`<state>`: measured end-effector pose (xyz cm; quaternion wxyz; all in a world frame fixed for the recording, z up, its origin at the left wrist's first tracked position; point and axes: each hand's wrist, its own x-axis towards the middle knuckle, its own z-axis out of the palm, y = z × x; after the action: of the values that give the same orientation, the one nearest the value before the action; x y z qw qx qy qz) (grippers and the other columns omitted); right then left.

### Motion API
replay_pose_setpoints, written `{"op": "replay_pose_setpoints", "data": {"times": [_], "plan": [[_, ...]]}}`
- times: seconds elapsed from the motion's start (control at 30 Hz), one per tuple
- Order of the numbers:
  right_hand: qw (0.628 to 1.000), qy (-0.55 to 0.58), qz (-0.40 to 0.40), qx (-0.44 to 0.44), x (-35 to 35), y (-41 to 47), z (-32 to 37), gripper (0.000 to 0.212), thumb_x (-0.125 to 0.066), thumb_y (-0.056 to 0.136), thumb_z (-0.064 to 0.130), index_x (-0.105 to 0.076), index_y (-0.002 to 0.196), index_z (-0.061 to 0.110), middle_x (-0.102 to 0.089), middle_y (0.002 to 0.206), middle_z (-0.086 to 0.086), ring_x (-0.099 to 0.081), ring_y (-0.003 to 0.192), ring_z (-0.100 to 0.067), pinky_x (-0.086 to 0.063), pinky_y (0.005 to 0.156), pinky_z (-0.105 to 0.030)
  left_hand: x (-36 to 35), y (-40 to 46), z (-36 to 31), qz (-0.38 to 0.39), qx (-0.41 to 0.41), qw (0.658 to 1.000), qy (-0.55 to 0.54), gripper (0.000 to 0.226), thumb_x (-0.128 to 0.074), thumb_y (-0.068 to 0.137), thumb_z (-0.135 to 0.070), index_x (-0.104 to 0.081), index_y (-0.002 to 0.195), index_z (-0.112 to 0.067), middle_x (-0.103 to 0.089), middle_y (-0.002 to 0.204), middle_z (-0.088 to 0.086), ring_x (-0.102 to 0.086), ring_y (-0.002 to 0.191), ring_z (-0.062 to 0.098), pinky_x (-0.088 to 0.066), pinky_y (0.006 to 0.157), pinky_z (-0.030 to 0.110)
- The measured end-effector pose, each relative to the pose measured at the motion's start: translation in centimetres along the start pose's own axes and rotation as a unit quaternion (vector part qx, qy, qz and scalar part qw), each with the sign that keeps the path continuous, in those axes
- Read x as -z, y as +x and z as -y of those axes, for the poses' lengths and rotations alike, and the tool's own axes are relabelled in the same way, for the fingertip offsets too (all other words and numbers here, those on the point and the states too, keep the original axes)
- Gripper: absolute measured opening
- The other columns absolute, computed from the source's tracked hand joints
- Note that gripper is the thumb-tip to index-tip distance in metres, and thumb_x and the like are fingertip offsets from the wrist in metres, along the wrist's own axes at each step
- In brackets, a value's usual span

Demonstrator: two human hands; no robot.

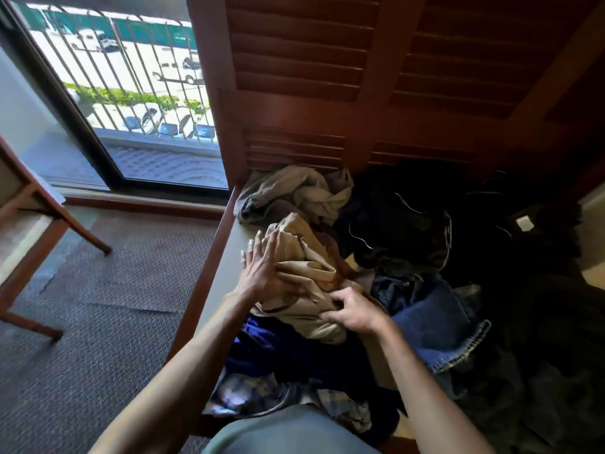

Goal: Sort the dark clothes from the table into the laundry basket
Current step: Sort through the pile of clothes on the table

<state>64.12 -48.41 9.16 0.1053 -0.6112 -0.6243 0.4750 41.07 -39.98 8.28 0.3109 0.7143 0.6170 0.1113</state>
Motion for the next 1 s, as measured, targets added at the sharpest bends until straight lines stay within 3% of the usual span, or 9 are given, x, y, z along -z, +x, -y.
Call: {"op": "replay_pose_setpoints", "data": {"times": [0.17, 0.33, 0.4, 0.5, 0.6, 0.67, 0.77, 0.87, 1.0], "plan": [[0.986, 0.077, -0.144, -0.045, 1.7, -0.5, -2.5, 0.064, -0.087, 0.074, 0.038, -0.062, 0.128, 0.013, -0.061, 0.13, 0.0, -0.058, 0.121, -0.014, -0.042, 0.1, -0.022, -1.4, 1.5, -0.8, 0.027, 0.005, 0.993, -0.115, 0.126, -0.084, 0.05, -0.067, -0.023, 0.157, -0.035, -0.052, 0.147, 0.007, -0.05, 0.135, 0.029, -0.043, 0.108, 0.037], [0.966, 0.148, -0.202, -0.06, 0.6, 0.3, -2.1, 0.117, -0.093, 0.056, 0.056, -0.035, 0.151, 0.021, -0.046, 0.144, 0.007, -0.044, 0.133, -0.005, -0.036, 0.114, -0.028, -2.5, -0.9, -2.4, -0.009, 0.001, 0.992, -0.127, 0.072, -0.081, 0.071, -0.042, -0.059, 0.138, -0.032, -0.073, 0.119, 0.003, -0.066, 0.112, 0.022, -0.05, 0.09, 0.027], [0.962, 0.195, -0.187, -0.032, -0.9, 1.0, -2.3, 0.113, -0.097, 0.059, 0.041, -0.035, 0.149, 0.016, -0.056, 0.139, 0.005, -0.055, 0.123, 0.006, -0.044, 0.106, -0.018, -3.1, -2.6, -3.4, -0.005, -0.007, 0.983, -0.183, 0.054, -0.079, 0.073, -0.034, -0.067, 0.126, -0.034, -0.075, 0.108, -0.001, -0.069, 0.104, 0.016, -0.051, 0.085, 0.023], [0.947, 0.253, -0.196, 0.021, -2.6, 1.1, -1.6, 0.084, -0.089, 0.071, 0.004, -0.043, 0.141, 0.01, -0.062, 0.127, 0.006, -0.062, 0.112, 0.009, -0.047, 0.092, -0.009, -3.9, -4.4, -3.8, 0.054, 0.012, 0.944, -0.327, 0.05, -0.069, 0.068, -0.032, -0.071, 0.118, -0.034, -0.077, 0.106, -0.002, -0.071, 0.104, 0.018, -0.055, 0.093, 0.029], [0.933, 0.271, -0.234, 0.022, -2.6, 1.3, -1.8, 0.056, -0.091, 0.07, 0.015, -0.063, 0.119, 0.019, -0.071, 0.112, 0.004, -0.069, 0.101, 0.0, -0.054, 0.091, -0.024, -3.7, -5.1, -3.9, 0.09, 0.003, 0.908, -0.408, 0.044, -0.065, 0.078, -0.028, -0.07, 0.122, -0.031, -0.076, 0.113, 0.002, -0.068, 0.11, 0.017, -0.053, 0.092, 0.025], [0.933, 0.228, -0.279, 0.005, -2.8, 1.5, -1.7, 0.045, -0.091, 0.064, 0.035, -0.069, 0.102, 0.024, -0.073, 0.101, 0.001, -0.07, 0.096, -0.01, -0.055, 0.093, -0.038, -3.5, -4.8, -3.7, 0.068, -0.01, 0.931, -0.36, 0.047, -0.064, 0.079, -0.03, -0.068, 0.126, -0.029, -0.067, 0.129, -0.002, -0.06, 0.123, 0.015, -0.047, 0.1, 0.022], [0.943, 0.17, -0.286, 0.006, -3.8, 1.1, -1.4, 0.035, -0.087, 0.076, 0.036, -0.072, 0.097, 0.012, -0.069, 0.092, 0.007, -0.064, 0.091, 0.0, -0.049, 0.088, -0.027, -3.3, -3.4, -2.4, 0.026, 0.015, 0.998, -0.05, 0.064, -0.064, 0.08, -0.058, -0.049, 0.141, -0.048, -0.023, 0.163, 0.006, -0.021, 0.15, 0.033, -0.019, 0.123, 0.048], [0.965, 0.118, -0.234, -0.029, -4.4, 0.2, -1.1, 0.064, -0.079, 0.078, 0.055, -0.064, 0.128, 0.017, -0.053, 0.142, -0.01, -0.044, 0.138, -0.021, -0.031, 0.111, -0.023, -3.2, -3.0, -0.7, 0.077, 0.112, 0.991, 0.004, 0.085, -0.065, 0.079, -0.072, -0.024, 0.151, -0.056, 0.018, 0.167, 0.012, 0.002, 0.153, 0.045, -0.004, 0.122, 0.057], [0.986, 0.103, -0.123, -0.041, -4.8, -0.3, -1.0, 0.125, -0.085, 0.06, 0.066, -0.017, 0.159, 0.031, 0.002, 0.168, -0.002, 0.0, 0.155, -0.016, -0.009, 0.121, -0.027, -3.4, -2.7, 0.0, 0.063, 0.11, 0.986, -0.112, 0.096, -0.083, 0.073, -0.049, -0.033, 0.154, -0.041, -0.015, 0.164, 0.02, -0.03, 0.148, 0.037, -0.03, 0.12, 0.04]]}}
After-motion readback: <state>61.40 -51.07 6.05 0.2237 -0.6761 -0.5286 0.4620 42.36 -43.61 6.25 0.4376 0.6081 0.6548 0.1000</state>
